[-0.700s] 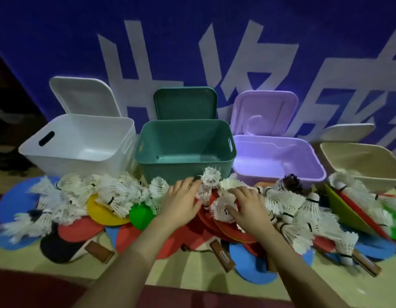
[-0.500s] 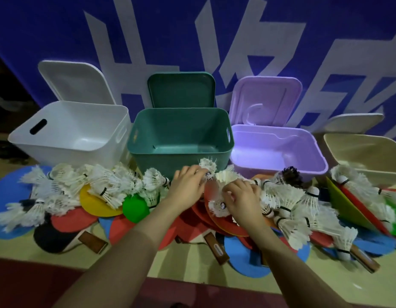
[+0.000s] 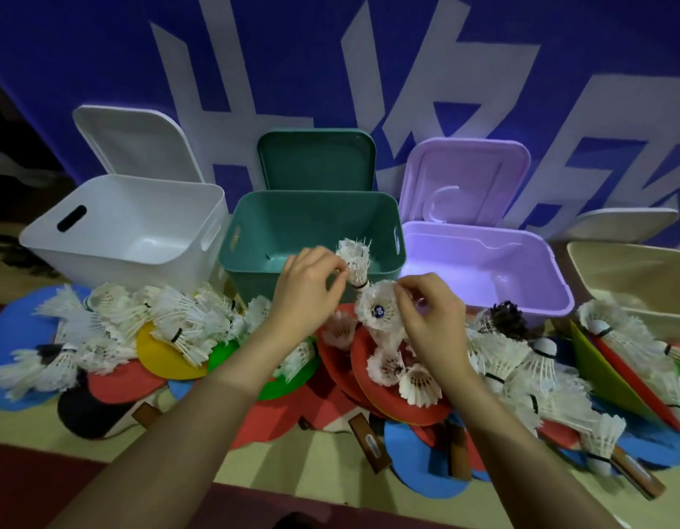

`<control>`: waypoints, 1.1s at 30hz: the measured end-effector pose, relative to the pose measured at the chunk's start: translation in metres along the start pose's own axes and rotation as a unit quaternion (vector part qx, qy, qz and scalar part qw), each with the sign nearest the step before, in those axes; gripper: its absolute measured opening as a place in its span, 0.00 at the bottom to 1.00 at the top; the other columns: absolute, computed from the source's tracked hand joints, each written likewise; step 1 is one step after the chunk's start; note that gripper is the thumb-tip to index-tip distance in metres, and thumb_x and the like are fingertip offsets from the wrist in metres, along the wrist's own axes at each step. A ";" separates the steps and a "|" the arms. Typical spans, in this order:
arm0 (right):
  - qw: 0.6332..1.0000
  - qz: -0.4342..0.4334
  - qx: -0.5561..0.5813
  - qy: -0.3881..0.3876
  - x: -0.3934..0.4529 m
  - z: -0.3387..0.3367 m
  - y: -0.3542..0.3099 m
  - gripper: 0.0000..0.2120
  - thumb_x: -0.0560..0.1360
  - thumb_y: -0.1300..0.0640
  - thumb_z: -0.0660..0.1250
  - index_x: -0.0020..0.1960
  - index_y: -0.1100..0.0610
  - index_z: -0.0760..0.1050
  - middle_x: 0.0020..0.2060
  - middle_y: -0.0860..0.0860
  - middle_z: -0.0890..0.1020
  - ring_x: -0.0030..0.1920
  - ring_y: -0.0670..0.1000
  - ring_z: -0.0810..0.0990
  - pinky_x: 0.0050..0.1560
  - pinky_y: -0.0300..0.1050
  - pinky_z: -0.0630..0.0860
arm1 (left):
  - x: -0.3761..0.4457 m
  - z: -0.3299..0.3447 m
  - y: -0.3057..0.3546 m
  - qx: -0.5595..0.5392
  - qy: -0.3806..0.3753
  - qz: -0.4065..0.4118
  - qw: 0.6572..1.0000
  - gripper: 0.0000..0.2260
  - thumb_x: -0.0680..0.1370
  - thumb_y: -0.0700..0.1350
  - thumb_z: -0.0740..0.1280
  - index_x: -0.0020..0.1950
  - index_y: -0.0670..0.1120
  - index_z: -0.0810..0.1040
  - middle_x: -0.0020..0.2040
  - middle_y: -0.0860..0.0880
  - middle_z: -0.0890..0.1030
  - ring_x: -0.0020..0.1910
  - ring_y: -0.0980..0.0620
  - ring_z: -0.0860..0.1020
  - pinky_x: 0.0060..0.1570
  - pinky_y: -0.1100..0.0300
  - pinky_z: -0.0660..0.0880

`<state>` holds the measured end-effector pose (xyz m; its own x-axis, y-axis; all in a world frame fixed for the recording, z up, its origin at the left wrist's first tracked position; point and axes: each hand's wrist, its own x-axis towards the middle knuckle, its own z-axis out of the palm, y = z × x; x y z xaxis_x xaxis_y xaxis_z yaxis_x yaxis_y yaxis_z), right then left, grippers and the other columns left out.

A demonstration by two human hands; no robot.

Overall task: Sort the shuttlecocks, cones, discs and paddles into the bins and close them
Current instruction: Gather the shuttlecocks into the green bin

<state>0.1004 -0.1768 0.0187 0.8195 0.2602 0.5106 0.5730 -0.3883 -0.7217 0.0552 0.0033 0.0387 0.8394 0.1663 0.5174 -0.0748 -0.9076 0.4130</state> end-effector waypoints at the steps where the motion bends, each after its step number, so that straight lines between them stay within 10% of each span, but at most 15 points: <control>1: 1.000 -0.005 0.007 0.015 0.009 0.002 -0.006 0.03 0.74 0.62 0.67 0.43 0.56 0.78 0.37 0.46 0.77 0.38 0.42 0.74 0.38 0.36 0.70 | 0.008 -0.007 -0.004 0.008 0.015 -0.001 1.000 0.03 0.75 0.41 0.67 0.45 0.43 0.80 0.44 0.49 0.79 0.47 0.48 0.76 0.49 0.57 0.66; 20: 0.992 -0.023 -0.117 -0.039 0.087 0.111 -0.040 0.15 0.74 0.51 0.64 0.54 0.60 0.78 0.45 0.55 0.78 0.47 0.57 0.77 0.49 0.48 0.73 | 0.070 -0.058 -0.124 0.115 -0.126 0.039 0.985 0.17 0.78 0.49 0.61 0.65 0.45 0.74 0.61 0.45 0.74 0.62 0.43 0.69 0.58 0.54 0.59; 33: 0.907 -0.047 -0.292 -0.299 -0.039 0.145 -0.033 0.24 0.69 0.35 0.60 0.51 0.53 0.76 0.45 0.48 0.79 0.48 0.53 0.75 0.49 0.48 0.60 | -0.044 -0.039 -0.155 0.102 -0.179 0.169 0.964 0.15 0.72 0.47 0.61 0.55 0.44 0.79 0.51 0.48 0.80 0.52 0.49 0.68 0.49 0.55 0.60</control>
<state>0.0507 -0.0460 -0.0453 0.7271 0.6811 0.0863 0.6798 -0.6968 -0.2286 0.0088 0.1519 -0.0188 0.9202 -0.2631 0.2898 -0.3002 -0.9495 0.0912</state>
